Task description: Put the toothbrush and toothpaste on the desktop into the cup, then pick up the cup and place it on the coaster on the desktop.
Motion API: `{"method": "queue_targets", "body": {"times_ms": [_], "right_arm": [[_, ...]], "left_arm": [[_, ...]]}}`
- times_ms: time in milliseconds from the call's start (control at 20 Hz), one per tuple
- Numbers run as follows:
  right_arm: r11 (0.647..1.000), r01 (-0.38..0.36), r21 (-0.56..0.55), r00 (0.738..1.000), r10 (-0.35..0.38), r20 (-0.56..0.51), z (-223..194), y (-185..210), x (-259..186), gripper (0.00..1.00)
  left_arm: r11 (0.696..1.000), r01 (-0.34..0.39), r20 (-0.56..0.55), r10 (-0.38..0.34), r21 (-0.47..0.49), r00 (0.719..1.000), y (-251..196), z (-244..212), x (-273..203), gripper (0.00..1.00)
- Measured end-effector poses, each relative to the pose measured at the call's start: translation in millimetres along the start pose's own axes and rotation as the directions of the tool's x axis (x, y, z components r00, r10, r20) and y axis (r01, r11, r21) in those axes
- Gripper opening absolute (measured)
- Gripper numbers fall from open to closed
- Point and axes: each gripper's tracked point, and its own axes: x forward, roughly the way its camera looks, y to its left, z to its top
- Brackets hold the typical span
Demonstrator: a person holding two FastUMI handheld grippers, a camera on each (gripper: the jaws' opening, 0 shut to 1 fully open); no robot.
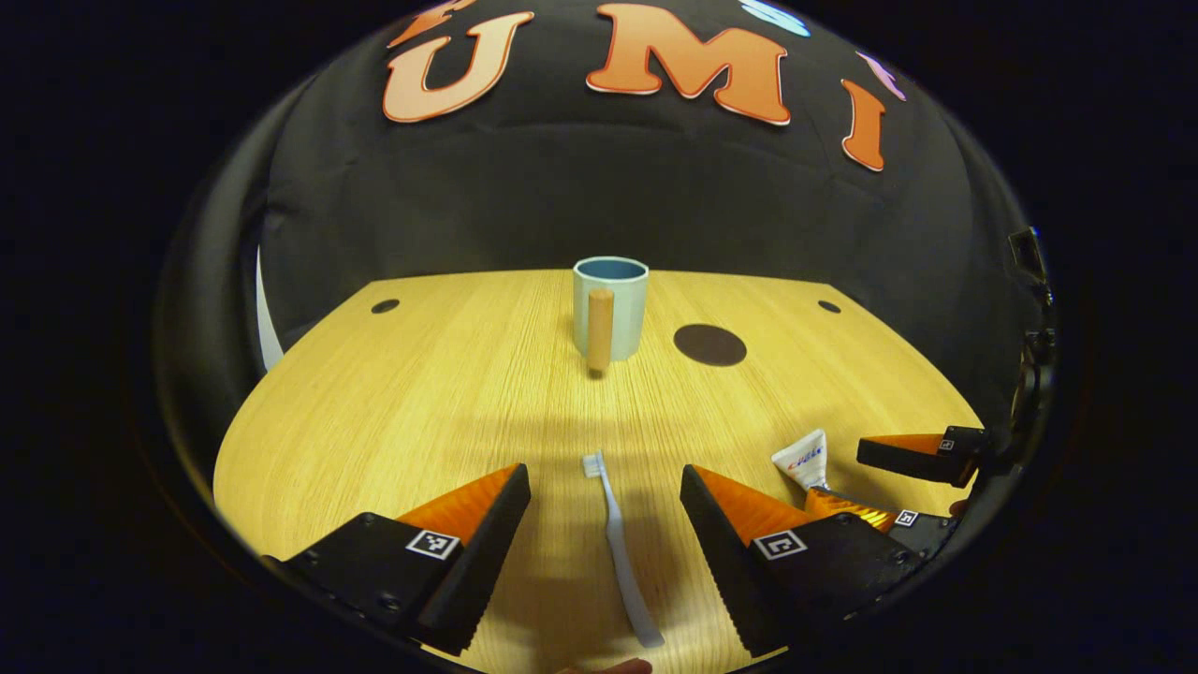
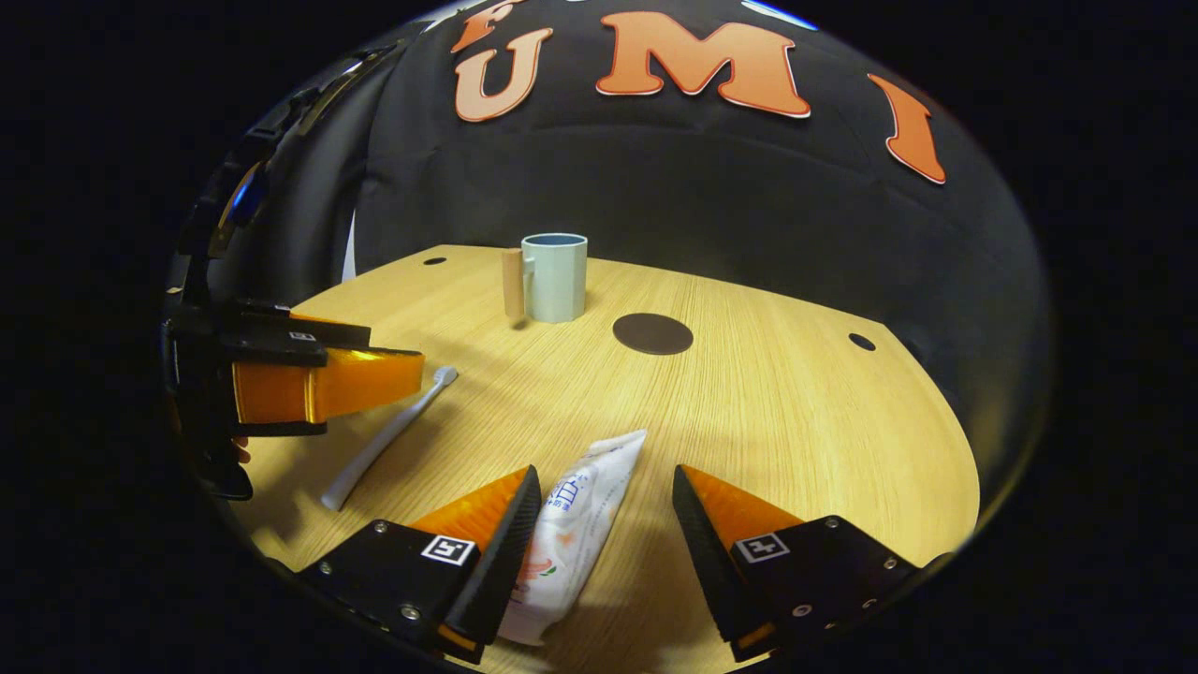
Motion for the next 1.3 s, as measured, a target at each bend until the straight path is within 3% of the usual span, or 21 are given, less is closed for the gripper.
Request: {"method": "queue_targets", "body": {"times_ms": [200,450,650,750,800,850,1000,1150,1250,1300], "right_arm": [[1.0,-0.022,0.005,0.999,0.023,-0.035,-7.4,7.6,3.5,0.77],[0.999,-0.035,0.006,0.997,0.036,-0.061,-11.4,14.2,6.3,0.73],[0.999,-0.044,0.005,0.997,0.044,-0.067,-14.3,11.9,6.3,0.51],[1.0,-0.018,0.013,0.997,0.019,-0.071,-15.3,5.3,7.1,0.36],[0.999,-0.025,0.035,0.996,0.027,-0.08,-17.4,5.2,6.5,0.25],[0.998,-0.026,0.057,0.996,0.031,-0.082,-16.9,3.5,5.8,0.19],[0.993,-0.047,0.105,0.995,0.057,-0.085,-16.5,3.1,7.1,0.16],[0.989,-0.074,0.131,0.993,0.085,-0.082,-15.3,6.7,9.9,0.14],[0.988,-0.071,0.134,0.994,0.082,-0.078,-14.7,5.6,10.0,0.15],[0.988,-0.07,0.136,0.994,0.081,-0.075,-13.8,5.0,10.6,0.15]], "left_arm": [[1.0,-0.009,-0.096,0.006,-0.025,0.995,-1.7,-18.2,2.8,0.98],[0.999,-0.005,-0.175,-0.004,-0.052,0.985,-10.7,-32.4,8.0,0.99],[0.998,-0.009,-0.21,-0.004,-0.062,0.978,-19.7,-37.3,9.6,0.96],[0.997,-0.025,-0.221,0.008,-0.072,0.975,-20.7,-38.1,7.5,0.89],[0.997,-0.028,-0.225,0.01,-0.078,0.974,-21.6,-39.4,6.7,0.74],[0.996,-0.039,-0.233,0.02,-0.076,0.972,-19.3,-39.6,5.6,0.77],[0.996,-0.066,-0.254,0.047,-0.065,0.966,-16.6,-43.1,5.3,0.32],[0.997,-0.067,-0.254,0.057,-0.03,0.965,-18.5,-39.1,0.3,0.32],[0.997,-0.063,-0.256,0.052,-0.034,0.965,-19.4,-42.6,2.4,0.06],[0.997,-0.066,-0.246,0.052,-0.047,0.968,-16.9,-41.0,2.4,0.19]]}}
